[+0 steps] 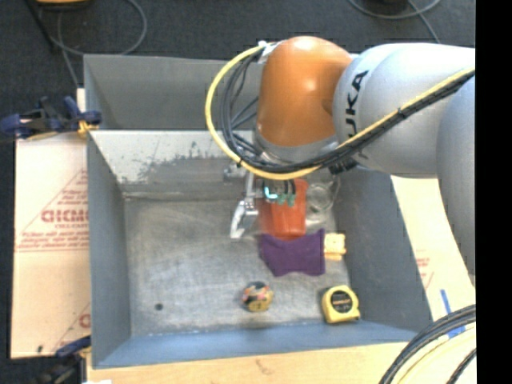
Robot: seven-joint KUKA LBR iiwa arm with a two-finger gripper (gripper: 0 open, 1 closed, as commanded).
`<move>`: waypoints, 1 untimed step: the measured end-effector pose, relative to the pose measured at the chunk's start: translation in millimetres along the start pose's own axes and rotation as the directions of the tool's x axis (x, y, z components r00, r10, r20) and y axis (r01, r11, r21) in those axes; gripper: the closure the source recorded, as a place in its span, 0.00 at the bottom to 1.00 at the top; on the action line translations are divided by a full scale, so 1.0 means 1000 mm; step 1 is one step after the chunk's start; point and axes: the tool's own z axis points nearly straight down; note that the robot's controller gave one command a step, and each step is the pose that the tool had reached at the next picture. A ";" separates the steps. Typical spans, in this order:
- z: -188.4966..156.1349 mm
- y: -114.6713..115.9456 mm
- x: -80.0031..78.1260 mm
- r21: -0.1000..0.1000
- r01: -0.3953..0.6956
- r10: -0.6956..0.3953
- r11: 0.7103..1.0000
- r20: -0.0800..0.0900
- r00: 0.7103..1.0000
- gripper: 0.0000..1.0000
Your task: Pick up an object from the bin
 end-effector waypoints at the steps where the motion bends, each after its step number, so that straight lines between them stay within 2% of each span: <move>1: -0.005 0.000 -0.002 -0.001 -0.001 0.001 1.000 0.008 1.000 0.00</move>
Offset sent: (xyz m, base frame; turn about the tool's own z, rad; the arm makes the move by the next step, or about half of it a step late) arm -0.0273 -0.0867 -0.0327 -0.0875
